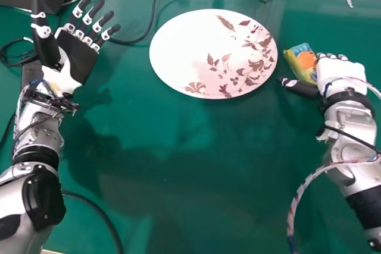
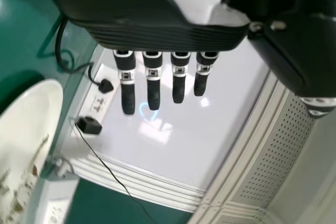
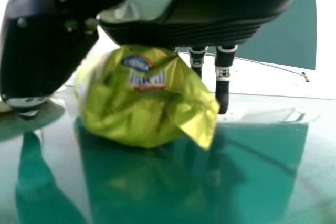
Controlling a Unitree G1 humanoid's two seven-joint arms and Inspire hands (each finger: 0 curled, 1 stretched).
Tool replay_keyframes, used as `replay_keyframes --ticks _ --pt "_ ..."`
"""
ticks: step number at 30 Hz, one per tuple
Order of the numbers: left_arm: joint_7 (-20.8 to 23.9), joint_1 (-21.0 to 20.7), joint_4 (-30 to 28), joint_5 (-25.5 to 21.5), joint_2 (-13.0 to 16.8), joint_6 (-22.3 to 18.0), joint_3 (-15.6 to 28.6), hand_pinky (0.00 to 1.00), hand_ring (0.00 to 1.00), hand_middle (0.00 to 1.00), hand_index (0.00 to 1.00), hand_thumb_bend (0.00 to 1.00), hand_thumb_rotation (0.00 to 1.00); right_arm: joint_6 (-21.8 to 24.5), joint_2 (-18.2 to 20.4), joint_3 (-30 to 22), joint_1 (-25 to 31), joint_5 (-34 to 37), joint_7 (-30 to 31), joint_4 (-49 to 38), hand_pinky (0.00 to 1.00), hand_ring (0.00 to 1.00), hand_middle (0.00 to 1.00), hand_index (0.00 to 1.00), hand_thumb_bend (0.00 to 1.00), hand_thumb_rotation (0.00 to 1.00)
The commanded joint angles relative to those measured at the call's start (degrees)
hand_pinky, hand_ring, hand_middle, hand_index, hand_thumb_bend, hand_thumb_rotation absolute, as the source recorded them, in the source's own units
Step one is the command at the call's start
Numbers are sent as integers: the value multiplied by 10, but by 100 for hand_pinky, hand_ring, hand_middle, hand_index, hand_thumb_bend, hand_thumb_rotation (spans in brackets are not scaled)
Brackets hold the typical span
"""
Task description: Pick up biscuit and place it in the plate
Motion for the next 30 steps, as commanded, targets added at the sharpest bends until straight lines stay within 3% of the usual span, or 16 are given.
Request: replay_keyframes --ticks 1,6,15,30 --pt "-8 -1 -7 -9 2 4 7 77 91 97 98 100 48 0 -4 6 2 0 4 16 70 87 100 97 100 37" --pt "-12 1 -13 -15 2 11 6 71 90 96 99 100 48 6 -1 5 -4 0 -6 36 71 86 100 97 100 36" --pt "-23 8 -26 -20 -1 5 6 64 90 97 100 100 37 23 9 -1 -14 13 -18 61 67 86 100 99 100 38" --pt "-34 4 -22 -38 -1 31 16 58 88 96 100 100 39 23 4 -2 -12 15 -46 76 58 81 99 95 100 26"
